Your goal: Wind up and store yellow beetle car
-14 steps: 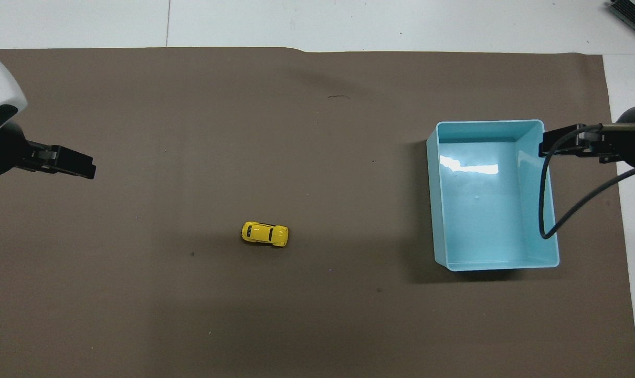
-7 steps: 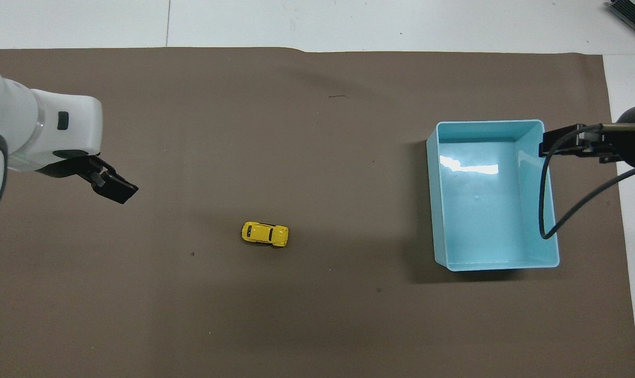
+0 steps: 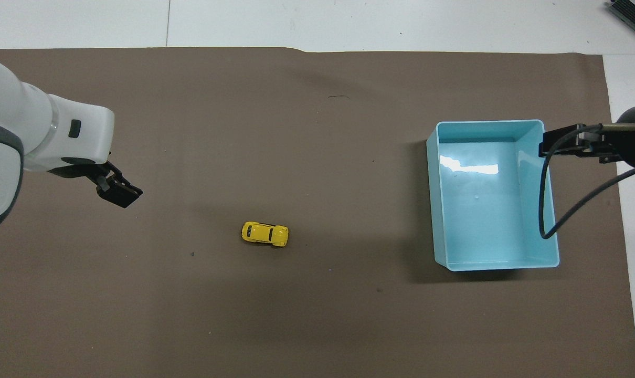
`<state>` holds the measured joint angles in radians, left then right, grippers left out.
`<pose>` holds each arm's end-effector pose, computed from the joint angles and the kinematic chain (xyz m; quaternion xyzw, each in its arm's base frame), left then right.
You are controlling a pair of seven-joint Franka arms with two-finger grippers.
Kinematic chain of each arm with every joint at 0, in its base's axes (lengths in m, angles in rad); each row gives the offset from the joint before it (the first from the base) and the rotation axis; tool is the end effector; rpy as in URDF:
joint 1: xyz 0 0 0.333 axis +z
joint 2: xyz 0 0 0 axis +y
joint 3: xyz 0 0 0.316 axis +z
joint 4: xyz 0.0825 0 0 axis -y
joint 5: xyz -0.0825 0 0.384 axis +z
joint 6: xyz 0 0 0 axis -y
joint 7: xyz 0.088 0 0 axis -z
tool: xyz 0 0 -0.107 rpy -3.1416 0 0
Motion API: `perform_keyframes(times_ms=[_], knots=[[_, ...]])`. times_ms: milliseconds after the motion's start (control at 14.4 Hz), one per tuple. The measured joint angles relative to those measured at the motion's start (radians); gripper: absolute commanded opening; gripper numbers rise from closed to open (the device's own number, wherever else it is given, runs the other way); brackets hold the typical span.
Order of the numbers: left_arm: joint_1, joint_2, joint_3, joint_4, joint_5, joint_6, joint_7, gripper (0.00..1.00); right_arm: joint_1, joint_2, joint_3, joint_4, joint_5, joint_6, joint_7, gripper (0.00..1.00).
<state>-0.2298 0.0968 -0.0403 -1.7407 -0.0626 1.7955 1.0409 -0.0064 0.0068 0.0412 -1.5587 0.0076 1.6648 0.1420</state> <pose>0.5658 -0.1613 0.5076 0.7968 -0.6030 -0.0073 0.0378 0.5660 0.0204 0.6352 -0.9973 0.0537 -0.0491 0.0083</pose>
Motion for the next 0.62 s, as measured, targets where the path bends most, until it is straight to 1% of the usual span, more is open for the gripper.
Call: perform_keyframes(times_ms=[208, 347, 624], knots=[[-0.038, 0.003, -0.002, -0.052, 0.0, 0.061, 0.088, 1.0, 0.0, 0.0, 0.0, 0.0, 0.0, 0.0, 0.0, 1.0], [-0.07, 0.011, -0.003, -0.113, 0.0, 0.148, 0.122, 1.0, 0.0, 0.0, 0.0, 0.0, 0.0, 0.0, 0.0, 1.0], [-0.167, 0.029, -0.003, -0.252, -0.001, 0.336, 0.124, 1.0, 0.0, 0.0, 0.0, 0.0, 0.0, 0.0, 0.0, 1.0]])
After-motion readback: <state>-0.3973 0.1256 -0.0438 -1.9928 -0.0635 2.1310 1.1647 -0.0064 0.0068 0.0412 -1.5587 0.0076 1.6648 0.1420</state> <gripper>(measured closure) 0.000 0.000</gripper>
